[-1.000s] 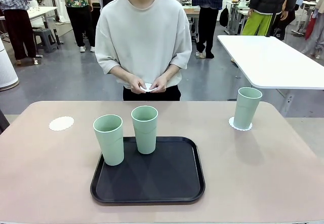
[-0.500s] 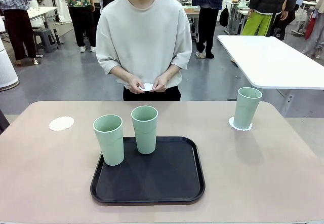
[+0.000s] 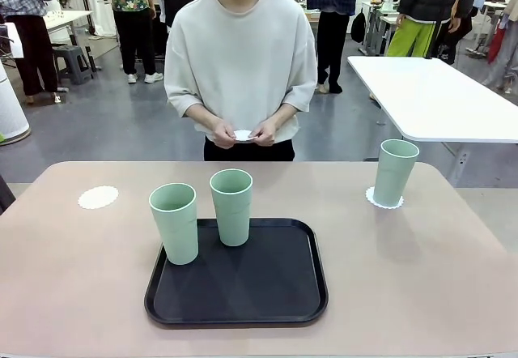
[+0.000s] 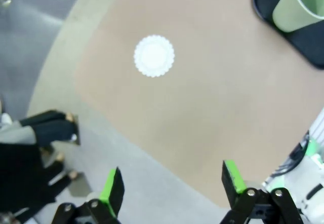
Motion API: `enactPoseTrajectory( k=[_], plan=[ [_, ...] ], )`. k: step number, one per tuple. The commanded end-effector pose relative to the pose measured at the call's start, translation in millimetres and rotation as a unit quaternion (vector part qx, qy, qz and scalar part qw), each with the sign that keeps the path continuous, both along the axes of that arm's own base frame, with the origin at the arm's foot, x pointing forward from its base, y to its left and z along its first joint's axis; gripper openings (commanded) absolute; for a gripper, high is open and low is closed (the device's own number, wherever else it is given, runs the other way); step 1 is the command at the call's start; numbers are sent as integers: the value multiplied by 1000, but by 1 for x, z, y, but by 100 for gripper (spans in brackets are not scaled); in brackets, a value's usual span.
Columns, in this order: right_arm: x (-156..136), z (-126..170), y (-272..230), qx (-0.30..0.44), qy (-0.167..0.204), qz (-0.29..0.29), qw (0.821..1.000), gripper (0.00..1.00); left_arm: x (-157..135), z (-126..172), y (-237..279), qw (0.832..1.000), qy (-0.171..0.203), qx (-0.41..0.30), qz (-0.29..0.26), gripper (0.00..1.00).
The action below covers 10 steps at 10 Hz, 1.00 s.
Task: Place coasters on the table and set cups on them.
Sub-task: Take one Reusable plastic cup from the Flat Tray and place it on a coaster set by the human.
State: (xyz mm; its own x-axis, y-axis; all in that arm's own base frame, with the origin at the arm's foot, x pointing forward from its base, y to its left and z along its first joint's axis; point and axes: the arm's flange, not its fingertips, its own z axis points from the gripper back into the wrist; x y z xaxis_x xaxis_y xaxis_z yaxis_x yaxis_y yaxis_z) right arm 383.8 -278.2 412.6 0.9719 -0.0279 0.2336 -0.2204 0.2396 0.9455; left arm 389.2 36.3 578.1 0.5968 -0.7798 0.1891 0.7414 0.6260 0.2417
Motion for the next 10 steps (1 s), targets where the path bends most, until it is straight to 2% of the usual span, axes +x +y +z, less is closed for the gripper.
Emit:
enactPoseTrajectory(
  k=[1, 2, 3, 4, 5, 6, 7, 8, 9, 10],
  plan=[
    [-2, -1, 2, -1, 4, -3, 1000, 100, 8, -20, 4, 994, 35, -33, -96, 100],
    [-2, -1, 2, -1, 4, -3, 1000, 100, 25, -50, 3, 978, 56, -88, -181, 100],
    [-2, -1, 2, -1, 4, -3, 1000, 100, 39, -77, -3, 959, 100, -133, -230, 100],
    [-2, -1, 2, -1, 4, -3, 1000, 100, 48, -101, -11, 939, 123, -166, -276, 100],
    [-2, -1, 2, -1, 4, -3, 1000, 100, 55, -121, -19, 922, 128, -186, -314, 100],
    [-2, -1, 2, -1, 4, -3, 1000, 100, 55, -138, -25, 906, 108, -204, -356, 100],
    [-2, -1, 2, -1, 4, -3, 1000, 100, 52, -153, -29, 878, 84, -246, -401, 100],
    [-2, -1, 2, -1, 4, -3, 1000, 100, 51, -166, -36, 850, 76, -301, -427, 100],
    [-2, -1, 2, -1, 4, -3, 1000, 100, 49, -175, -45, 828, 90, -344, -433, 100],
    [-2, -1, 2, -1, 4, -3, 1000, 100, 49, -180, -49, 817, 102, -371, -430, 100]
  ],
)
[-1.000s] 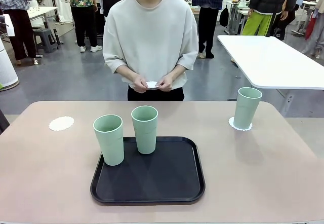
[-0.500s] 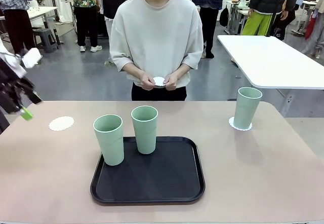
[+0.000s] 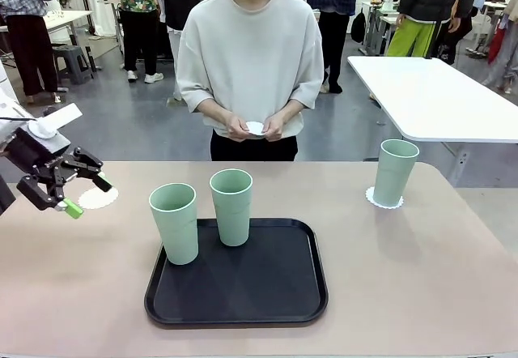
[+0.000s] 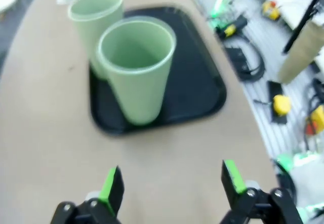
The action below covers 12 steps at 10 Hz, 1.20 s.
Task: Place coasters on the table and set cups on them.
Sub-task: Take one Reusable plastic cup from the Flat Tray and place it on a coaster set by the human.
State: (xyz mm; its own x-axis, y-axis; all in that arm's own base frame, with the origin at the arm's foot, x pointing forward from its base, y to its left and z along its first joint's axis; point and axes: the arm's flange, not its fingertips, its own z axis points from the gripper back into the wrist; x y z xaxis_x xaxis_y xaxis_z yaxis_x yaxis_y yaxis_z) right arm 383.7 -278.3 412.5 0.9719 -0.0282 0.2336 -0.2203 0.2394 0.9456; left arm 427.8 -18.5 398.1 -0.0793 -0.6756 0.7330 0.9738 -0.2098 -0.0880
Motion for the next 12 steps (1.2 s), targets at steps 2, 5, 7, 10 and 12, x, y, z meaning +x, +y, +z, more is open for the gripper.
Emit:
enactPoseTrajectory(
  k=[2, 5, 7, 10, 12],
  plan=[
    [-2, 0, 2, -1, 4, -3, 1000, 100, 5, -11, -5, 996, 49, -63, 42, 100],
    [-2, 0, 2, -1, 4, -3, 1000, 100, 1, -13, -5, 997, 51, -60, 25, 100],
    [-2, 0, 2, -1, 4, -3, 1000, 100, 1, -13, -5, 997, 51, -60, 25, 100],
    [-2, 0, 2, -1, 4, -3, 1000, 100, 0, -13, -9, 996, 55, -58, 37, 100],
    [-2, 0, 2, -1, 4, -3, 1000, 100, -3, -24, -1, 996, 5, -88, 5, 100]
  ],
)
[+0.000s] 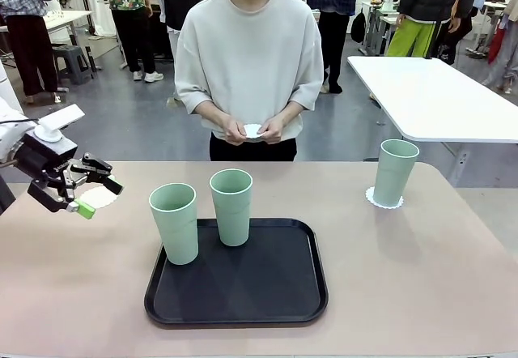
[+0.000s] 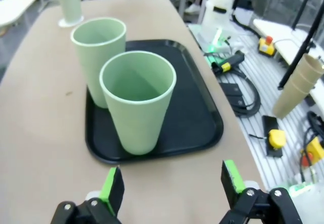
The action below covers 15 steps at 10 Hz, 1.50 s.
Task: Place coasters on the table and set cups on them.
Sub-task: Take one Reusable plastic cup from the Flat Tray and place it on a coaster set by the human.
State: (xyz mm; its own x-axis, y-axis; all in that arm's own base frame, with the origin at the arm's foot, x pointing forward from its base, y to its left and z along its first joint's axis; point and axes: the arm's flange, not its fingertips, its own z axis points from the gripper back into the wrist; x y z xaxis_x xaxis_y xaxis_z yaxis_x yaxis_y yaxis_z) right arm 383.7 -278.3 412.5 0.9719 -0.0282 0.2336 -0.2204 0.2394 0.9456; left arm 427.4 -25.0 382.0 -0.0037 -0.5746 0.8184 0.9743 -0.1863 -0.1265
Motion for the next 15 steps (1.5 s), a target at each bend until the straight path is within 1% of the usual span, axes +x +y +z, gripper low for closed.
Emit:
enactPoseTrajectory(
  k=[1, 2, 3, 4, 5, 7, 9, 10, 11, 12, 13, 15],
  plan=[
    [-2, 0, 2, -1, 4, -3, 1000, 100, -2, -11, 10, 998, -50, -45, -16, 100],
    [-2, 0, 2, -1, 4, -3, 1000, 100, -3, -17, 13, 997, -47, -67, -16, 100],
    [-2, 0, 2, -1, 4, -3, 1000, 100, -1, -23, 17, 996, -26, -85, -7, 100],
    [-2, 0, 2, -1, 4, -3, 1000, 100, 0, -31, 17, 993, -25, -113, 7, 100],
    [-2, 0, 2, -1, 4, -3, 1000, 100, 1, -41, 17, 992, -13, -125, 24, 100],
    [-2, 0, 2, -1, 4, -3, 1000, 100, 4, -57, 16, 991, 16, -129, 40, 100],
    [-2, 0, 2, -1, 4, -3, 1000, 100, 1, -72, 14, 987, -6, -154, 40, 100],
    [-2, 0, 2, -1, 4, -3, 1000, 100, -1, -79, 14, 985, -13, -168, 32, 100],
    [-2, 0, 2, -1, 4, -3, 1000, 100, -3, -89, 12, 983, -27, -183, 21, 100],
    [-2, 0, 2, -1, 4, -3, 1000, 100, -5, -98, 9, 980, -50, -191, 19, 100],
    [-2, 0, 2, -1, 4, -3, 1000, 100, -5, -106, 5, 979, -63, -192, 21, 100],
    [-2, 0, 2, -1, 4, -3, 1000, 100, -2, -113, -6, 979, -57, -192, 25, 100]
  ],
)
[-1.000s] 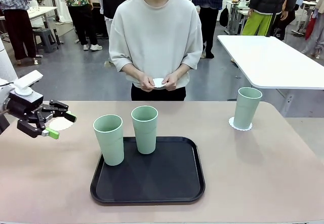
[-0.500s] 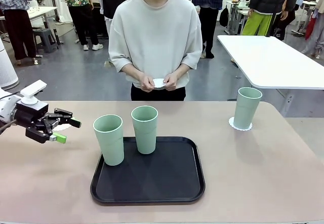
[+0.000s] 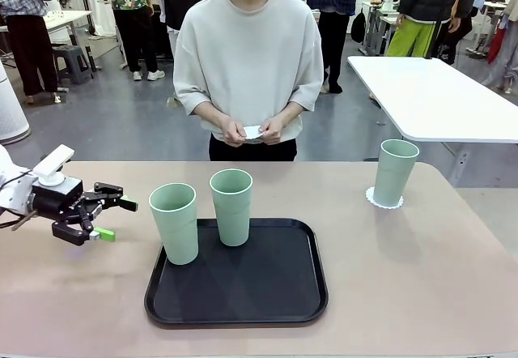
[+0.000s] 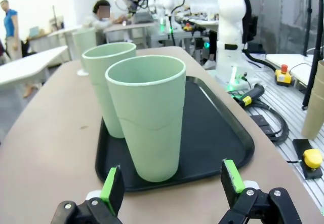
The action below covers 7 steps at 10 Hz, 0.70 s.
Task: Place coasters on the table and set cups on them.
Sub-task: Take one Reusable plastic cup from the Flat Tray and place it on a coaster set by the human.
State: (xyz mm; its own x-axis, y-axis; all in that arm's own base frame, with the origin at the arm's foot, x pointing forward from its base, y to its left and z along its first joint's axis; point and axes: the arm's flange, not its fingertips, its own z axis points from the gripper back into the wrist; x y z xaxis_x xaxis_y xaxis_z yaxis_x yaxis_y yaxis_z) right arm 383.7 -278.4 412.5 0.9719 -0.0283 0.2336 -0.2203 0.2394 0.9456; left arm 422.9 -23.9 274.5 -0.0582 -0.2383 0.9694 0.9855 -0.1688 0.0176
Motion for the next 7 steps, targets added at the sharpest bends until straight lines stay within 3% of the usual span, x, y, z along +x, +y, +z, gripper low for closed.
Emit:
enactPoseTrajectory(
  k=[1, 7],
  plan=[
    [-2, 0, 2, -1, 4, -3, 1000, 100, 6, -6, -12, 999, -28, -5, 19, 100],
    [-2, 0, 2, -1, 4, -3, 1000, 100, 28, -2, -43, 999, -47, -20, -4, 100]
  ],
)
